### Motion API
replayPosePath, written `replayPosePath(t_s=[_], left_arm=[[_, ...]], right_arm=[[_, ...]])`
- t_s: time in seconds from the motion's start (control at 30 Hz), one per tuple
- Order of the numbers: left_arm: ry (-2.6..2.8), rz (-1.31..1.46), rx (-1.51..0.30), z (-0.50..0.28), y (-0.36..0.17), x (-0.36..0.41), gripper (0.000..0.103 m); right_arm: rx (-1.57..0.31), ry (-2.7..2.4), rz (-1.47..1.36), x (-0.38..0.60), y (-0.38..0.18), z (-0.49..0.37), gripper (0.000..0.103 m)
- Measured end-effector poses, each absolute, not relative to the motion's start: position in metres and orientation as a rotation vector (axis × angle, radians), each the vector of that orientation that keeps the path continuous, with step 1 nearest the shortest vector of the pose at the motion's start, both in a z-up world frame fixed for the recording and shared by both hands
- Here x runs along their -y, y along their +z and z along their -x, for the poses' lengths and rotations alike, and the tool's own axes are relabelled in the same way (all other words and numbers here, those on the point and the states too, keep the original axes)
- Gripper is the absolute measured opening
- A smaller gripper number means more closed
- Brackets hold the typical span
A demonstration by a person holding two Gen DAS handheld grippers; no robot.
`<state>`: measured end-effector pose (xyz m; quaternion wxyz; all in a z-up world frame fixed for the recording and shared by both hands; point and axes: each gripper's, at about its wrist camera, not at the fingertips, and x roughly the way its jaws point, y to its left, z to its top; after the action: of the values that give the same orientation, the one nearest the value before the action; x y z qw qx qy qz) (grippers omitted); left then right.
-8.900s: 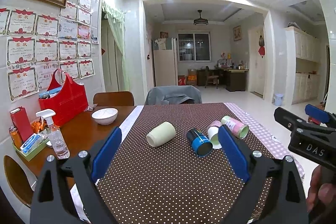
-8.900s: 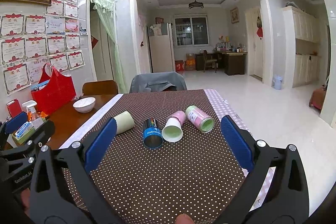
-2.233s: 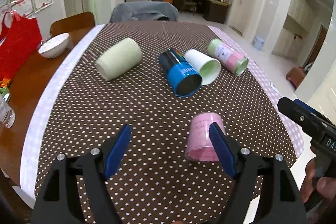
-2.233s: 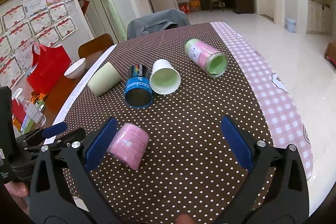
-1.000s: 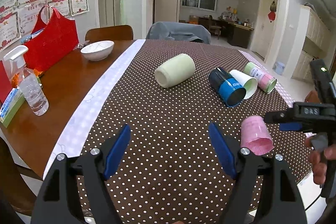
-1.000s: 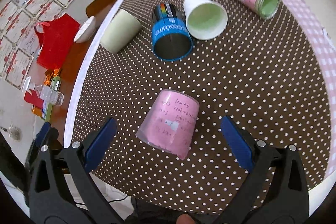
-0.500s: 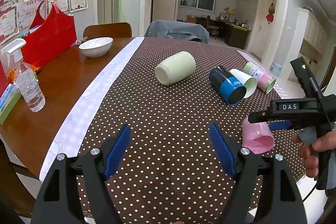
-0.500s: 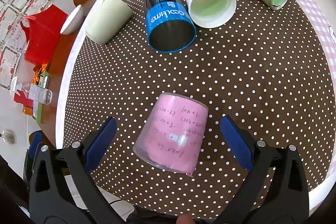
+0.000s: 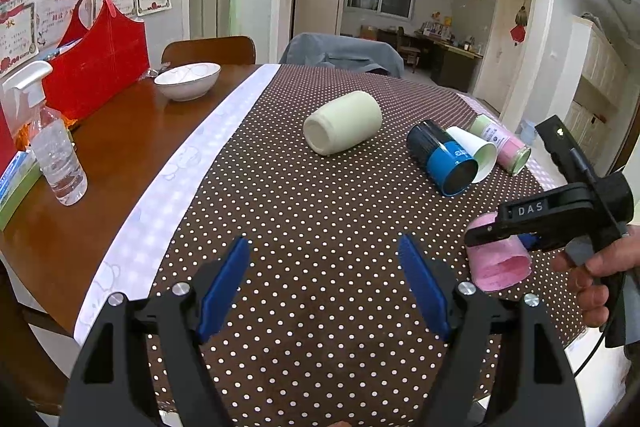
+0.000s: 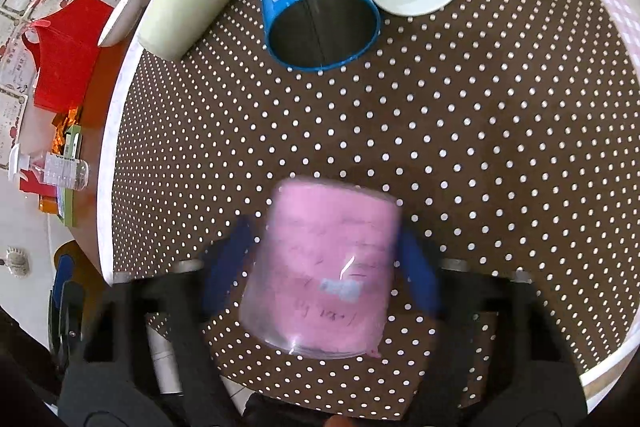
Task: Flip cup upside down
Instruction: 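Reach the right tool to the pink cup and grasp it, then lift the pink cup with the right tool and rotate it over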
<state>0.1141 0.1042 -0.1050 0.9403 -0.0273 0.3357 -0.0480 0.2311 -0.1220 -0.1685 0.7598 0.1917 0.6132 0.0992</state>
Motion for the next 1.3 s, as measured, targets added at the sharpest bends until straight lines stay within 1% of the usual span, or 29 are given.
replayPosePath(t_s=[0.2, 0.4, 0.53, 0.77, 1.0, 1.1, 1.3], left_arm=[[-0.096, 0.055, -0.684, -0.114, -0.104, -0.104, 0.076], [-0.097, 0.048, -0.681, -0.112, -0.101, -0.098, 0.076], [-0.097, 0.041, -0.675, -0.111, -0.096, -0.092, 0.076], [-0.088, 0.036, -0.664, -0.108, -0.088, -0.085, 0.076], [-0.077, 0.031, -0.663, -0.105, -0.087, -0.077, 0.076], [-0.070, 0.027, -0.663, -0.105, -0.086, -0.074, 0.076], [-0.061, 0.039, -0.668, -0.102, -0.089, -0.073, 0.076]], right_arm=[[-1.321, 0.250, -0.393, 0.119, -0.163, -0.231, 0.062], [-1.251, 0.289, -0.410, 0.132, -0.150, -0.220, 0.062], [-1.162, 0.303, -0.402, 0.138, -0.137, -0.209, 0.062], [-0.900, 0.259, -0.323, 0.146, -0.107, -0.184, 0.062], [-0.642, 0.185, -0.258, 0.142, -0.114, -0.160, 0.062], [-0.578, 0.151, -0.238, 0.135, -0.121, -0.161, 0.062], [-0.559, 0.118, -0.172, 0.126, -0.134, -0.165, 0.062]])
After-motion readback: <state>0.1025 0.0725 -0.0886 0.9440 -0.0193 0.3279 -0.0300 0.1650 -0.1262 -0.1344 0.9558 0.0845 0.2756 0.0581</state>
